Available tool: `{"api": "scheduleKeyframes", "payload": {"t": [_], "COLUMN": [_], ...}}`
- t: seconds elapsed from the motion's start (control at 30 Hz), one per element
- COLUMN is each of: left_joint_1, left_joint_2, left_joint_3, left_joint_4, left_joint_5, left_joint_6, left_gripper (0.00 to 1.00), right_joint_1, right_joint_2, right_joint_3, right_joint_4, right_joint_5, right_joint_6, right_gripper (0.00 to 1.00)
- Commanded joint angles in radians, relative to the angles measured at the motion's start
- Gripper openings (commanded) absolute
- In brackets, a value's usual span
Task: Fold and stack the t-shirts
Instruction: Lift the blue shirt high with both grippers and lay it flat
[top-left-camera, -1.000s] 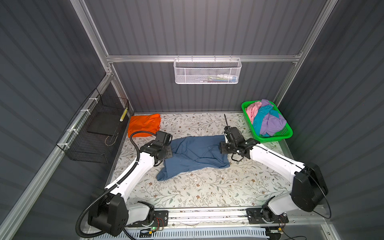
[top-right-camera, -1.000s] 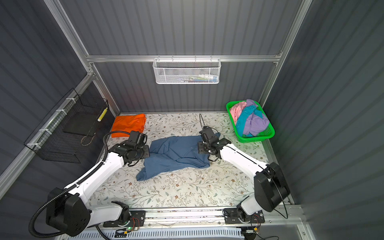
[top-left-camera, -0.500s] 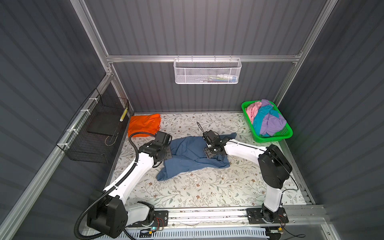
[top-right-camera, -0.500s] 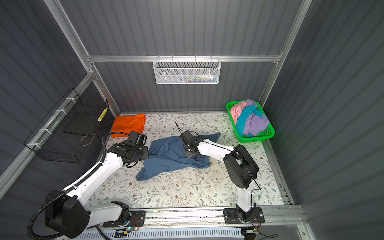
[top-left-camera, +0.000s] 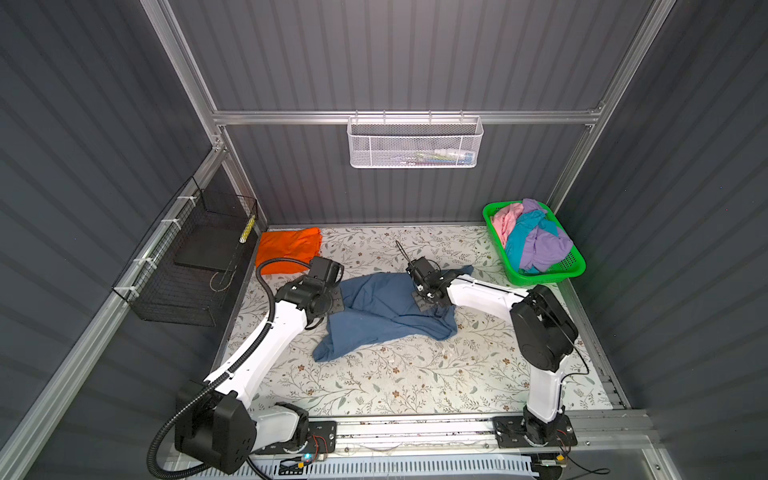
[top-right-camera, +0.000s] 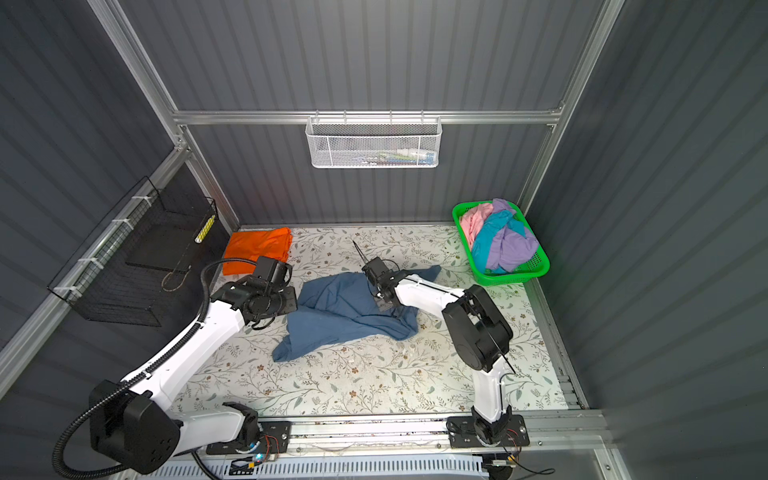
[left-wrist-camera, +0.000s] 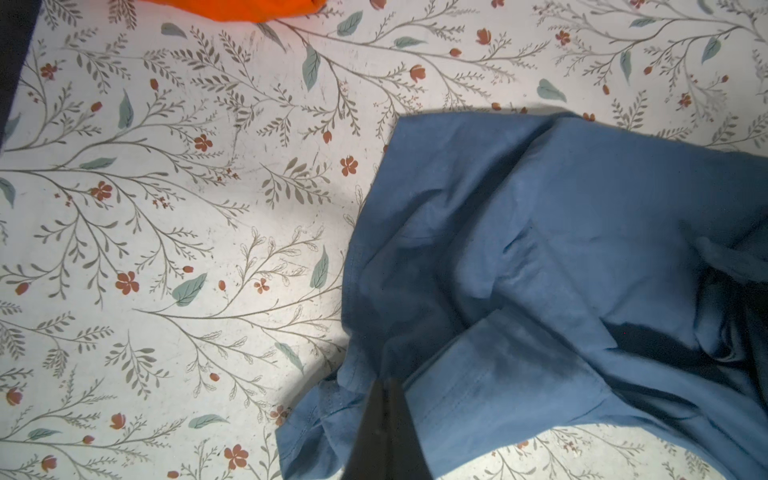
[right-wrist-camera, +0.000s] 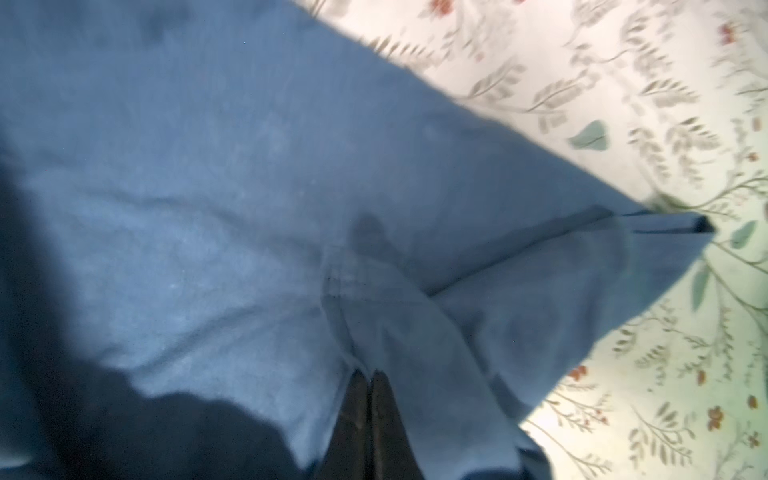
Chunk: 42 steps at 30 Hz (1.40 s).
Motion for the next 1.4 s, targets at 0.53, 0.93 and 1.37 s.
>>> {"api": "scheduleKeyframes", "payload": {"t": [0.53,0.93,1.37], "left_joint_1": [0.000,0.000,0.001], "left_joint_2": [-0.042,-0.161,-0.025], "left_joint_3": [0.796,1.085,1.077], "left_joint_4": [-0.091,0.050,0.206], "left_joint_5": [-0.235,-0.100,-0.078], "left_joint_6": [0.203,0.297,0.392], "left_gripper": [0.00,0.00,0.00], "right_joint_1": [-0.261,-0.261,-0.262], "right_joint_2": [-0.842,-1.083,-1.011], "right_joint_3": [0.127,0.304,0.181], "right_joint_4": [-0.116,-0.185,-0.132], "right_joint_5": [-0.087,-0.159,-0.100], "right_joint_6": [0.291,0.414,0.419], "right_gripper": [0.00,0.00,0.00]}}
